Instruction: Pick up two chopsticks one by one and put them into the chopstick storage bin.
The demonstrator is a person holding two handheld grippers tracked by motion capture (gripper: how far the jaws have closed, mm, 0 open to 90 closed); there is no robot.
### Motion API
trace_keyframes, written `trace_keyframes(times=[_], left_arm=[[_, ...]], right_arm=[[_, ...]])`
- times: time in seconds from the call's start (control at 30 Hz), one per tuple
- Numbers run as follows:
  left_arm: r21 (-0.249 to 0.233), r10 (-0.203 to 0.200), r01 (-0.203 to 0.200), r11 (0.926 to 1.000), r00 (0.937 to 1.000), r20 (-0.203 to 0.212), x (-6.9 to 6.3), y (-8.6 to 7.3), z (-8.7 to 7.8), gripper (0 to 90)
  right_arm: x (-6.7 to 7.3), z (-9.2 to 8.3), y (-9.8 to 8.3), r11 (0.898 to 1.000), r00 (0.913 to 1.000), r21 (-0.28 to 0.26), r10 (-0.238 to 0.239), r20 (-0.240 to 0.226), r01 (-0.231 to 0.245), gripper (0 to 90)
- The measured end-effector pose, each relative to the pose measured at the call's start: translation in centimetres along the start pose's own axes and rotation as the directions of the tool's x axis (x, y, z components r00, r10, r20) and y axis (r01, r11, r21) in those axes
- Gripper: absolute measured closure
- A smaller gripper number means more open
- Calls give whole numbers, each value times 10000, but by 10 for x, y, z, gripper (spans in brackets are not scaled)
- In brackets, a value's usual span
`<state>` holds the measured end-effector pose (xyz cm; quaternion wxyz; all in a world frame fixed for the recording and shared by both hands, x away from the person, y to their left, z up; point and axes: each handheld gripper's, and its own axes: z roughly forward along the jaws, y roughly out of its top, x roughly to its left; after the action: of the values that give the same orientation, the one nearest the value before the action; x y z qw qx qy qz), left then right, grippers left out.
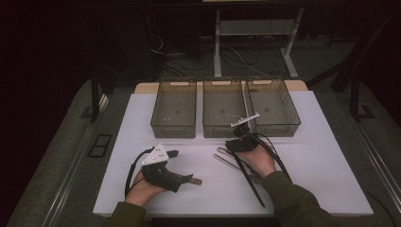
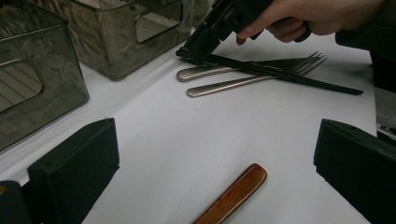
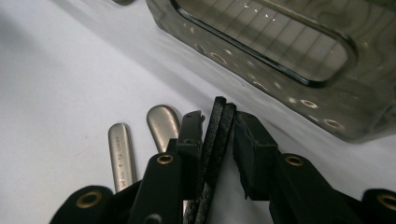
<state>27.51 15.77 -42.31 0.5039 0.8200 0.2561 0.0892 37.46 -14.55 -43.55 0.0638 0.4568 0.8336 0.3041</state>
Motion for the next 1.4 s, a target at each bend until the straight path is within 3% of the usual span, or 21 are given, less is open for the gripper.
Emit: trace_keyframes(times=[0.7,1.13,1.4], left_arm=[[-33,-27,27,10000,10000,33,-1,0,0,0],[-29,3,-3,10000,10000,41,-1,0,0,0],[-22,16,-16,10000,10000,50,-1,0,0,0]], right_arm=[[23,6,7,9951,9946,14,-989,-305,990,756],[38,10,7,9836,9800,60,-1791,-869,1803,766],[44,12,7,9790,9733,43,-2023,-1084,2040,768]])
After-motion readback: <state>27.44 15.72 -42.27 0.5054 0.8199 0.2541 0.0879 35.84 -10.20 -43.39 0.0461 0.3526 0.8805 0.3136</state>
